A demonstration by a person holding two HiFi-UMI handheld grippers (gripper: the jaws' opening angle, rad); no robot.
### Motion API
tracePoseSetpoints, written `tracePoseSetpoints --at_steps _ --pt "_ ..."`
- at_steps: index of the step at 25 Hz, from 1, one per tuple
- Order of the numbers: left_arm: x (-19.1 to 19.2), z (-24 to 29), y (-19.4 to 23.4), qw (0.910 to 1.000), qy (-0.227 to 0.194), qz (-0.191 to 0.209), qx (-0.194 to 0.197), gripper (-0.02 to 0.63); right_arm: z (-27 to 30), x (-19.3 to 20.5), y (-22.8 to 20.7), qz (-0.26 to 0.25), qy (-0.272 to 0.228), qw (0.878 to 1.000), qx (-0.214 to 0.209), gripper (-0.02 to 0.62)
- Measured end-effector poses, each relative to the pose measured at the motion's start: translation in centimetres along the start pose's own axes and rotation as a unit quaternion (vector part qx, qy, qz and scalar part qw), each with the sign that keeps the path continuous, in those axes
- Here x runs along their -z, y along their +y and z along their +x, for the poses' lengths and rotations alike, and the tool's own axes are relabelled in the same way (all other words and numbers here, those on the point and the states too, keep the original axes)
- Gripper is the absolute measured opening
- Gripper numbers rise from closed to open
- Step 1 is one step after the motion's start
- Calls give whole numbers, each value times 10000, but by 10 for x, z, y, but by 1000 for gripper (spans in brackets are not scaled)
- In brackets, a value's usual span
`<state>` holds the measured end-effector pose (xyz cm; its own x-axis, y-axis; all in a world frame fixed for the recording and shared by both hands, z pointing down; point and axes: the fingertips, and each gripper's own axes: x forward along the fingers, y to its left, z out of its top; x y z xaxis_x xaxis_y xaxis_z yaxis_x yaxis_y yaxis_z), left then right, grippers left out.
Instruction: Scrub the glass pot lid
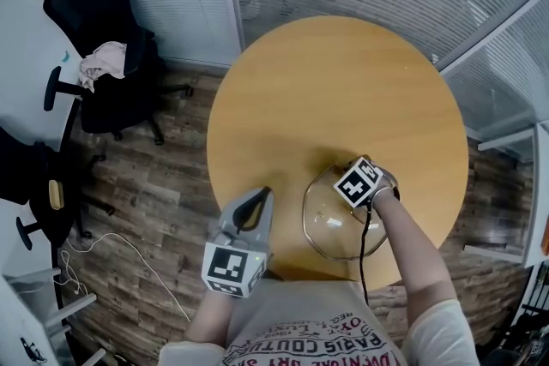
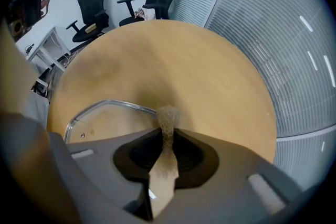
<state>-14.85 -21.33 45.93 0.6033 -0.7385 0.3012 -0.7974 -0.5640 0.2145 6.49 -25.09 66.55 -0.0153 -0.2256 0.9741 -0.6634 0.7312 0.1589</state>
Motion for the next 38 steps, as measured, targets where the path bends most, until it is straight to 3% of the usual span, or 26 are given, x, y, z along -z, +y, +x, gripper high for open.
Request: tracePoseSetpoints --at_steps 8,17,32,38 --pt "8 -12 10 9999 78 94 -50 8 3 -7 24 -666 185 9975 -145 63" --pt "7 -21 22 9999 113 56 -85 8 -8 -26 68 -628 -86 9955 -700 63" --pt "13 -34 13 9996 217 187 86 8 -26 -17 125 -921 -258 9903 -1012 63" --pt "18 -52 10 9996 146 75 -220 8 -31 -8 145 -976 -358 9892 -1034 63"
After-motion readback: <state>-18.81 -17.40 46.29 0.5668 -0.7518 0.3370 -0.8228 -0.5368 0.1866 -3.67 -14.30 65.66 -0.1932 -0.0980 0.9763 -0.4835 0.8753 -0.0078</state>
